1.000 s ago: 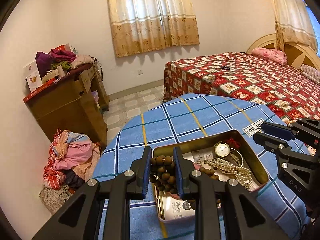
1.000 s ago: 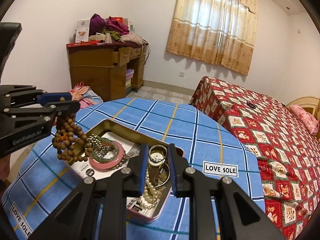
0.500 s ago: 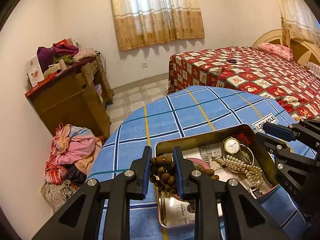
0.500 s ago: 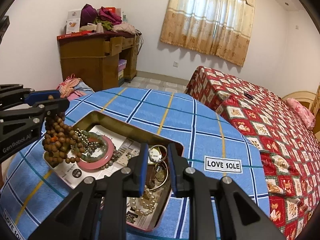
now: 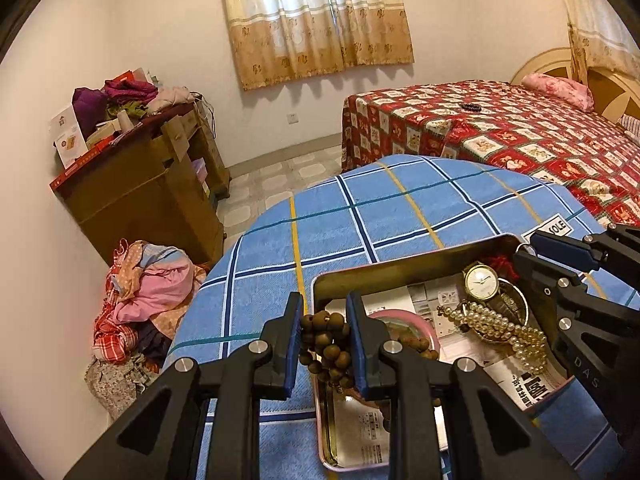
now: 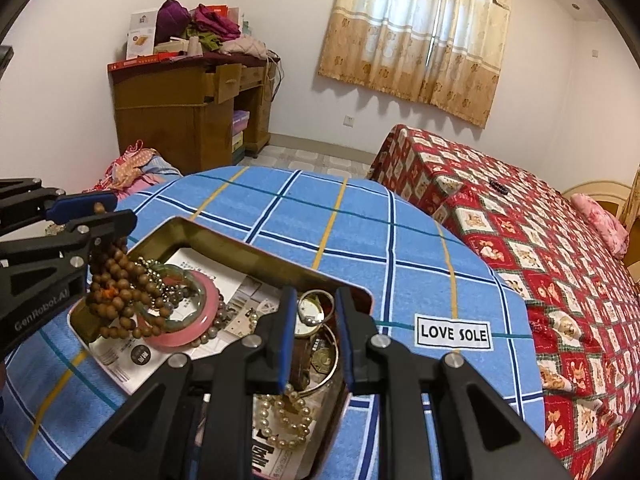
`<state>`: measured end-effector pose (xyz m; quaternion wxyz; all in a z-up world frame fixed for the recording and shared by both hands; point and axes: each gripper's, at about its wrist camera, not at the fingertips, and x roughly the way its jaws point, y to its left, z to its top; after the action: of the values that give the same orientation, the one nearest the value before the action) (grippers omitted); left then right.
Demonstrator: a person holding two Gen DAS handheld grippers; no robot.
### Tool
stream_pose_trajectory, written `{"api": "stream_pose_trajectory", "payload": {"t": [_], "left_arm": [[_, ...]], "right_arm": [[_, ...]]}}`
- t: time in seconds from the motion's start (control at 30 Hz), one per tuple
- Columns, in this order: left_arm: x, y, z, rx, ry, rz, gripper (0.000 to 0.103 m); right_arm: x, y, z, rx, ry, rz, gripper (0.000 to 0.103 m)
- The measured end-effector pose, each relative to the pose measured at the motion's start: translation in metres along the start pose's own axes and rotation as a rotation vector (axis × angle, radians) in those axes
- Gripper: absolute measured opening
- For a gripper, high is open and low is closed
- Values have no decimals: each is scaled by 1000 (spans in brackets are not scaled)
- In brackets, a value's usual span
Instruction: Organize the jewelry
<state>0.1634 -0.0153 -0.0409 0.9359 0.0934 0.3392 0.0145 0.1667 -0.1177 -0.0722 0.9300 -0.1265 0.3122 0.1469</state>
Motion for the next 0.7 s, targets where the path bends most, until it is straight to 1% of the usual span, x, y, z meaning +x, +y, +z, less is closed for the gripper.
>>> {"api": "stream_pose_trajectory", "payload": {"t": [0.13,0.17,0.27,0.3,0.33,0.37,0.4,0.43,0.47,0.5,0.53,0.6,0.7], "left_arm": [[7,1,-2,0,13,2,23],[8,0,-3,-1,15,3,25],[10,-1,-5,-1,22,-9,27],[10,-1,-5,-5,23,-1,28],[10,-1,-6,-12,24,4,37],[9,0,-7,-20,22,4,50],[6,2,-7,-30,8,9,56],[2,3,-8,-36,-5,18,64],[-1,4,-9,-39,-12,21,67],[-3,4,-9,-40,-12,16,68],[-5,5,-10,-39,-10,12,68],[-9,7,-12,-38,-11,20,68],[-18,13,-17,-65,-13,26,69]], "right_arm": [[6,1,0,-1,10,-3,22],[6,2,0,-1,11,-5,22],[10,2,0,5,20,-4,23],[10,1,0,9,20,-2,23],[11,0,-2,15,25,5,26],[11,1,-2,17,29,8,38],[11,1,-3,19,26,5,43],[9,0,-4,17,19,-6,49],[8,0,-5,18,17,-12,52],[8,0,-6,21,19,-9,54],[6,-1,-8,25,21,-7,55],[2,-1,-10,22,17,-28,60],[-5,-4,-13,36,6,-34,66]]}}
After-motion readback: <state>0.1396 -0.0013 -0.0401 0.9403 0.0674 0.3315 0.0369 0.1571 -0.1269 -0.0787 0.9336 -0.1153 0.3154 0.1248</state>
